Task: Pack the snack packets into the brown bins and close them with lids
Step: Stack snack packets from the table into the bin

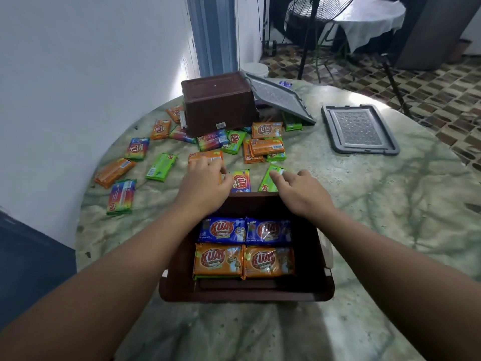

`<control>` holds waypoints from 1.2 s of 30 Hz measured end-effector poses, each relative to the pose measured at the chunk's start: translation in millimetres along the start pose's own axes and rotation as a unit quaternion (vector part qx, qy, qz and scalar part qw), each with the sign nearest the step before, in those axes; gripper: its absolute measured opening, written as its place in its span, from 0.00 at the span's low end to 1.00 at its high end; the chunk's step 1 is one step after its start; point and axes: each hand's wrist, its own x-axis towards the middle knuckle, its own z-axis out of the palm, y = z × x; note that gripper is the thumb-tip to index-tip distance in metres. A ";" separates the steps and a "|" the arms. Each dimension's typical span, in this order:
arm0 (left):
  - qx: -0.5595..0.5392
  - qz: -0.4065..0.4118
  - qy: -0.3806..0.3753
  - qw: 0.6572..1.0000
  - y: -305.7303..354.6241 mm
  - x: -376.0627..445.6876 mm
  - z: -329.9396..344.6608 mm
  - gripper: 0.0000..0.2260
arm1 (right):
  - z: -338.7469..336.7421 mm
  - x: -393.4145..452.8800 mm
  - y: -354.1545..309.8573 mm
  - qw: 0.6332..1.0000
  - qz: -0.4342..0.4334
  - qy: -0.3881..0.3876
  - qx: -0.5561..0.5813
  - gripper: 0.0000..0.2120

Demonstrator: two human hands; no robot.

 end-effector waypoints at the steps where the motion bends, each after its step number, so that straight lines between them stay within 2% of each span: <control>1: -0.005 0.019 -0.024 1.000 4.8 10.6 -1.7 0.07 | -1.4 10.7 -3.7 1.000 0.004 -0.007 0.022 0.33; 5: 0.005 0.049 -0.126 0.991 11.7 50.9 4.8 0.06 | -2.9 52.1 -12.1 0.998 -0.003 -0.065 -0.016 0.13; 6: 0.016 0.054 -0.148 0.987 12.2 58.5 8.1 0.07 | -2.5 60.3 -12.4 0.996 -0.005 -0.077 -0.035 0.13; 11: 0.150 0.126 -0.251 0.948 13.5 91.3 36.2 0.18 | 2.8 97.6 -8.7 0.970 -0.054 -0.150 -0.184 0.29; 15: 0.264 0.227 -0.266 0.899 11.3 102.3 55.1 0.27 | 10.3 113.2 -3.3 0.918 -0.103 -0.180 -0.338 0.37; 18: 0.330 0.274 -0.274 0.861 2.8 106.9 70.5 0.29 | 20.4 120.5 2.2 0.892 -0.124 -0.189 -0.391 0.39; 21: 0.362 0.280 -0.282 0.843 -4.6 109.0 83.4 0.30 | 28.6 126.0 3.4 0.881 -0.127 -0.188 -0.415 0.36; 26: 0.355 0.295 -0.251 0.851 -7.5 117.2 86.8 0.33 | 27.5 132.8 0.6 0.875 -0.164 -0.149 -0.429 0.33; 28: 0.313 0.271 -0.239 0.878 -11.3 118.8 85.5 0.36 | 26.7 133.3 2.5 0.896 -0.161 -0.128 -0.394 0.35; 30: 0.230 0.223 -0.220 0.921 -15.7 117.3 82.9 0.33 | 24.5 132.3 3.8 0.920 -0.148 -0.110 -0.345 0.40; 32: 0.158 0.173 -0.191 0.953 -17.6 113.6 76.0 0.32 | 19.9 128.1 3.0 0.940 -0.148 -0.086 -0.295 0.40; 36: 0.140 0.112 -0.123 0.976 -18.7 103.2 49.9 0.35 | 11.7 113.9 -5.4 0.950 -0.162 -0.024 -0.264 0.39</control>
